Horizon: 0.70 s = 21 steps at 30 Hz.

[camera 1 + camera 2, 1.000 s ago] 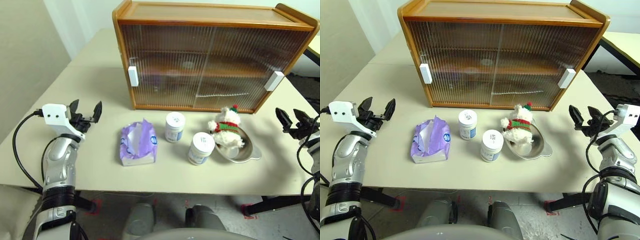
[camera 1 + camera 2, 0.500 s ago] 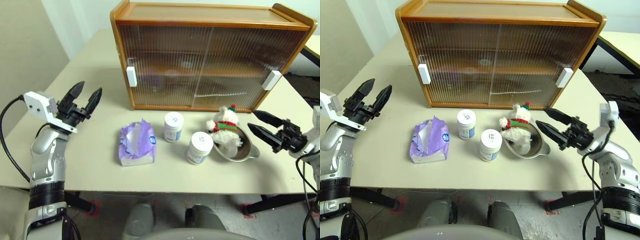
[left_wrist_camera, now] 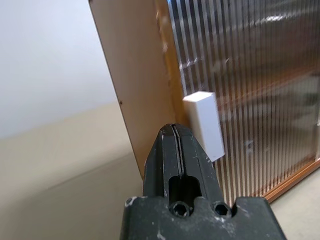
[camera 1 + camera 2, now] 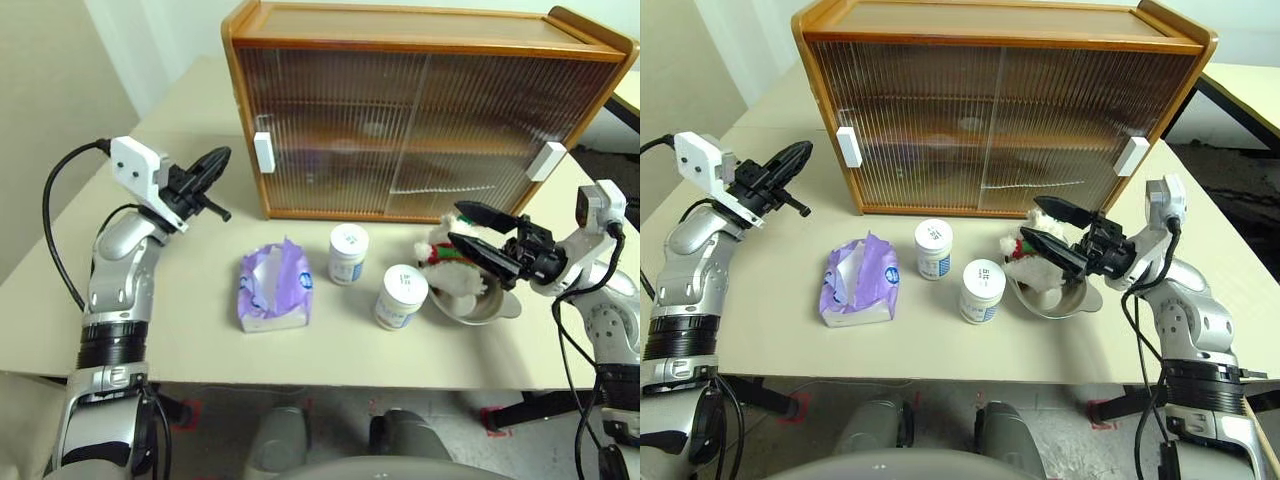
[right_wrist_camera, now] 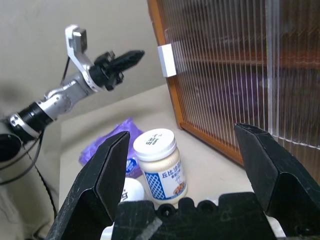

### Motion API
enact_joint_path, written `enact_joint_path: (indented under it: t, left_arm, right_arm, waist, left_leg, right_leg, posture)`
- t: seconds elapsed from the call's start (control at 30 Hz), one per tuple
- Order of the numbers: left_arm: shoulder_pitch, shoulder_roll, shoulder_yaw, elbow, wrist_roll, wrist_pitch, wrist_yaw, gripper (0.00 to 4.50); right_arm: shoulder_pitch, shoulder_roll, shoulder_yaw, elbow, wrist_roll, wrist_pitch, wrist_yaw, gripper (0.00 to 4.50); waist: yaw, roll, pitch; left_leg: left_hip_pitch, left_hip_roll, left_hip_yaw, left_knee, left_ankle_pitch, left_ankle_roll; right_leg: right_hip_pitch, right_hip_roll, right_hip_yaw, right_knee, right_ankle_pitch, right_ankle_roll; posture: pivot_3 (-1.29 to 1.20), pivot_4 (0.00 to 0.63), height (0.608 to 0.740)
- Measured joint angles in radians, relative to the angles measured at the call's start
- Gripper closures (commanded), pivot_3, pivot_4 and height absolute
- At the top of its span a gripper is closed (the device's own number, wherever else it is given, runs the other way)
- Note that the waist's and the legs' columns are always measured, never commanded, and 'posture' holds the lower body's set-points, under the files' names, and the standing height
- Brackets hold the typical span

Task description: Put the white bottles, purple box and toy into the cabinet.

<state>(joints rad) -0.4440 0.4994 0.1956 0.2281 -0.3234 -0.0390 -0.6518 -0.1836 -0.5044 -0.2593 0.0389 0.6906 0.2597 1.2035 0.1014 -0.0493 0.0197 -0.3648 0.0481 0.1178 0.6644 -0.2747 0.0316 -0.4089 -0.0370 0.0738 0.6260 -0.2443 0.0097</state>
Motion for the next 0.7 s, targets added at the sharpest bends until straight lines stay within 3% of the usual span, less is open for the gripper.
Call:
enact_joint_path:
  t: [0.7]
  left_arm:
    - [-0.089,-0.073,-0.081,0.141,0.059,-0.027,-0.024,4.46]
  right_arm:
    - [-0.008,0.001,0.009,0.0,0.0,0.0,-0.019,0.0]
  waist:
    - [0.0,0.0,0.0]
  left_leg:
    - [-0.007,0.0,-0.002,0.004,0.001,0.001]
  right_leg:
    - [-0.002,0.0,-0.006,0.0,0.001,-0.001]
  posture:
    - [0.15,0.0,0.74]
